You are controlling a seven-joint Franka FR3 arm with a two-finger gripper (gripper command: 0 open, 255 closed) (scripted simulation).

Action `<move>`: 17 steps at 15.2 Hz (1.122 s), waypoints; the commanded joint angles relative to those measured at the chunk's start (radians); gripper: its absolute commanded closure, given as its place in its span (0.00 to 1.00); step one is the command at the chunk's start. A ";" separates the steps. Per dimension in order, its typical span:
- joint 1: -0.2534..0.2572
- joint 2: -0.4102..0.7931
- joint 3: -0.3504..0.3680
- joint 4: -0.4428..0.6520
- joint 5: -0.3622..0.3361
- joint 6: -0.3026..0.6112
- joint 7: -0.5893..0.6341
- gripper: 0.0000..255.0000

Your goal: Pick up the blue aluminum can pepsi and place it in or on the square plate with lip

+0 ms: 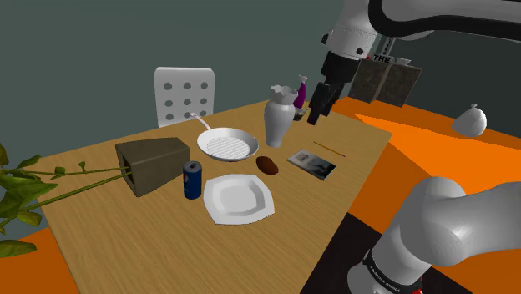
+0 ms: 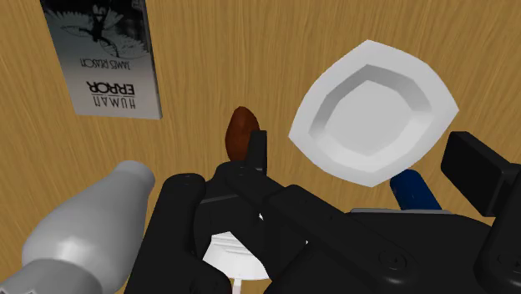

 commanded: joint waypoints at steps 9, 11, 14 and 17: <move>0.017 0.239 0.124 0.040 0.046 0.181 0.133 0.00; 0.018 0.308 0.153 0.063 0.048 0.221 0.167 0.00; 0.019 0.415 0.196 0.108 0.043 0.276 0.221 0.00; 0.018 0.528 0.236 0.164 0.026 0.324 0.278 0.00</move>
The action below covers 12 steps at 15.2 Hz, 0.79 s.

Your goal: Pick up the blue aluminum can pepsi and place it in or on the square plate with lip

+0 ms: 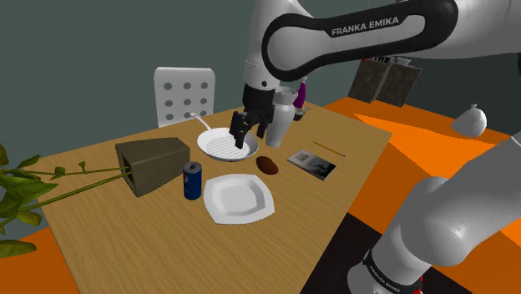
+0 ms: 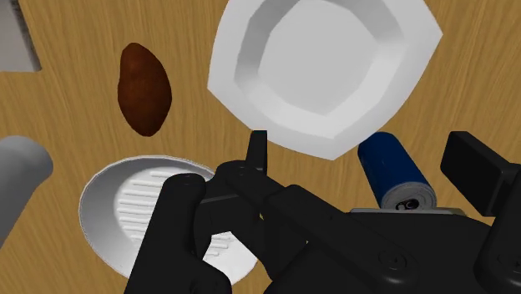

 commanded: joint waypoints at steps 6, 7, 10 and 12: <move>0.007 0.284 0.075 0.172 -0.079 0.081 0.142 0.00; 0.011 0.325 0.082 0.201 -0.095 0.088 0.163 0.00; 0.030 0.451 0.096 0.297 -0.146 0.099 0.226 0.00; 0.049 0.536 0.099 0.369 -0.180 0.099 0.264 0.00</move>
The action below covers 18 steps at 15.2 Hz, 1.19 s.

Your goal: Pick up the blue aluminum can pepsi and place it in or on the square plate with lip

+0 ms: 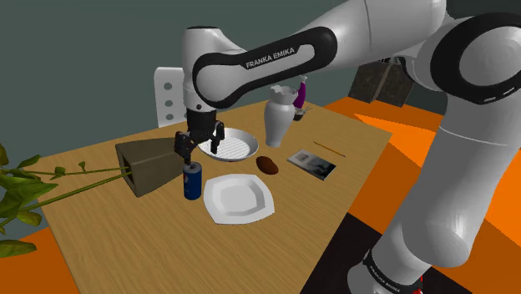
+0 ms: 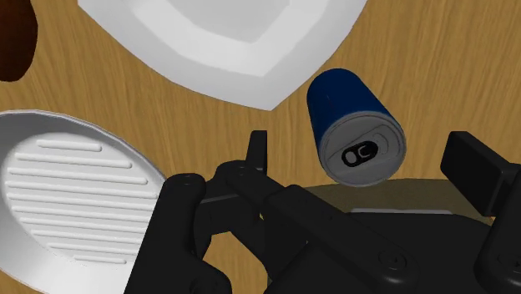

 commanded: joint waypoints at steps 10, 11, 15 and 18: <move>0.029 0.145 -0.008 0.037 -0.062 0.089 0.058 0.00; 0.029 0.145 -0.008 0.038 -0.062 0.089 0.058 0.00; 0.029 0.145 -0.008 0.038 -0.062 0.089 0.058 0.00; 0.029 0.145 -0.008 0.038 -0.062 0.089 0.058 1.00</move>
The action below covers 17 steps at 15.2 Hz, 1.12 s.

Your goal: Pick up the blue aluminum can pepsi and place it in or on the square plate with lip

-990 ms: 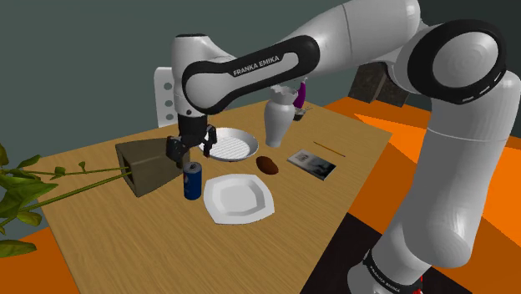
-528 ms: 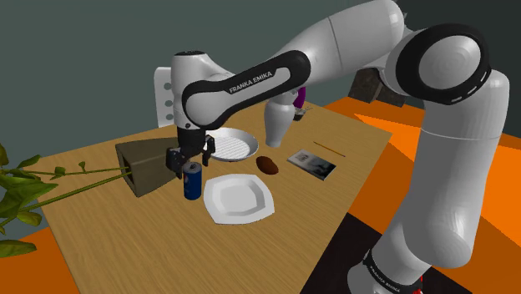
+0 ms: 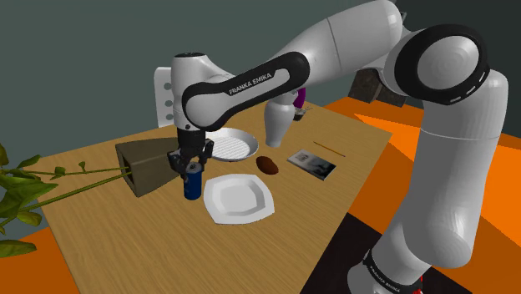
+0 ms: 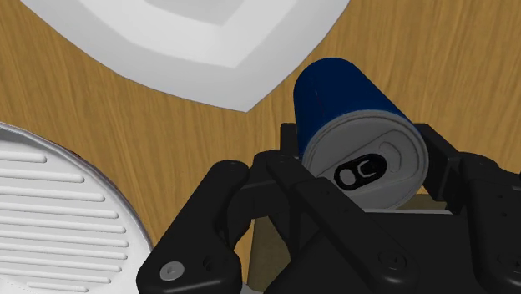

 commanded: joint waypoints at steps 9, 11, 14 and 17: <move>0.000 0.000 0.000 0.000 0.000 0.000 0.000 1.00; -0.002 -0.012 0.002 0.012 0.006 -0.023 -0.004 1.00; -0.004 -0.029 0.005 0.031 0.015 -0.058 -0.010 1.00; -0.005 -0.044 0.008 0.053 0.023 -0.093 -0.016 1.00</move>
